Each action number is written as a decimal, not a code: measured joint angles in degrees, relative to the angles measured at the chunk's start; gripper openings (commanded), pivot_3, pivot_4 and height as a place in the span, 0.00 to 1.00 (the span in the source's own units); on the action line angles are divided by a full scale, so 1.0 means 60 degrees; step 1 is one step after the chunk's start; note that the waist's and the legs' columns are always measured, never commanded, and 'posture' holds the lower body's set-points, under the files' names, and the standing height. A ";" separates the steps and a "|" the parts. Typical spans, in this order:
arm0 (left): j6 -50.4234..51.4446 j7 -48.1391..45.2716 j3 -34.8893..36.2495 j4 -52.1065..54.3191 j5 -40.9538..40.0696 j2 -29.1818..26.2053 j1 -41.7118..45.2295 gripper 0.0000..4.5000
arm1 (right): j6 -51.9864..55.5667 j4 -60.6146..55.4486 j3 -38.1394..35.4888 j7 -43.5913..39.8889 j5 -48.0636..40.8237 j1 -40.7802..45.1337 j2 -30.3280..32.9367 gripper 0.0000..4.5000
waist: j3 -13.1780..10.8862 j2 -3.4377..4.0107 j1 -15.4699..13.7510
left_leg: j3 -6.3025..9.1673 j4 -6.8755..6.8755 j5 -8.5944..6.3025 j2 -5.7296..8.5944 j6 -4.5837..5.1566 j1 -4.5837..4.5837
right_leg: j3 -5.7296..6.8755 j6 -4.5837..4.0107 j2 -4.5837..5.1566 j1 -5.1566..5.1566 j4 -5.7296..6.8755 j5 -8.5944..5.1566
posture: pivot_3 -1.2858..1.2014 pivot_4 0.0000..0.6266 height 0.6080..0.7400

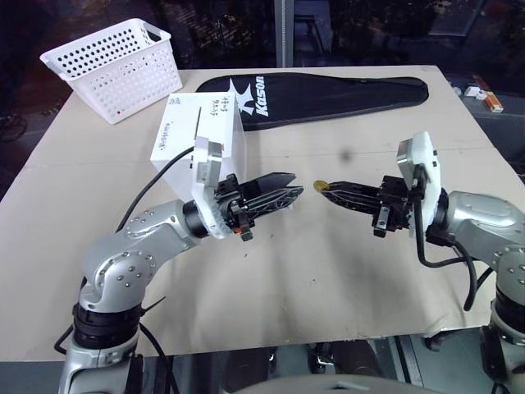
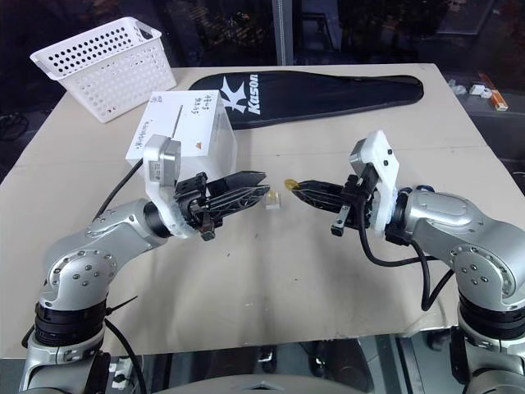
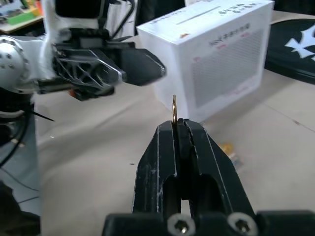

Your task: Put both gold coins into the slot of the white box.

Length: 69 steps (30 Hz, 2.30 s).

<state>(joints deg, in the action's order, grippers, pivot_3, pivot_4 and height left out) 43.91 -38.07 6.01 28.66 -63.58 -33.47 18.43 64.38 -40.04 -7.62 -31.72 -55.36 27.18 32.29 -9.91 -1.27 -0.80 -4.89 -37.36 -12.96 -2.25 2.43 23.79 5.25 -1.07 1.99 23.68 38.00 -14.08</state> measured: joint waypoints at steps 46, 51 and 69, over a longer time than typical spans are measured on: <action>0.0553 0.1394 0.1116 -0.0046 -0.1883 0.0066 0.0129 0.00 | -0.1022 0.0165 0.0616 0.0314 -0.0963 0.0095 0.1383 0.99 | -0.0004 -0.0006 -0.0004 | 0.0002 0.0000 -0.0004 -0.0001 0.0007 0.0003 | 0.0000 0.0001 0.0004 0.0001 -0.0001 0.0000 | 0.52 0.24 0.99; 0.0123 0.5414 0.2478 -0.0372 -0.2026 -0.0444 0.1963 0.00 | -0.1988 0.0365 -0.0528 -0.0735 -0.0221 -0.0228 0.2716 0.99 | -0.0027 -0.0056 -0.0039 | 0.0020 -0.0004 -0.0014 0.0001 0.0025 0.0003 | 0.0014 0.0003 0.0000 -0.0005 -0.0002 0.0001 | 0.52 0.24 0.99; 0.4577 0.8626 0.1905 -0.5604 -0.1296 -0.1853 0.6134 0.00 | -0.3861 0.1316 0.0574 -0.1544 0.1969 0.0927 0.2088 0.99 | -0.0039 -0.0069 -0.0009 | 0.0003 0.0001 0.0005 0.0014 -0.0012 0.0010 | 0.0012 -0.0014 0.0030 0.0000 -0.0003 0.0011 | 0.52 0.24 0.99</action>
<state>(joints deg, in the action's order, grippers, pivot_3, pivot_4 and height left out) 71.37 13.69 17.44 -4.96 -71.36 -44.59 55.24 41.22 -32.14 -4.18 -40.98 -43.54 32.75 44.82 -10.14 -1.68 -0.85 -4.88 -37.35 -12.93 -2.16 2.36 23.86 5.32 -1.16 2.17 23.68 37.99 -14.02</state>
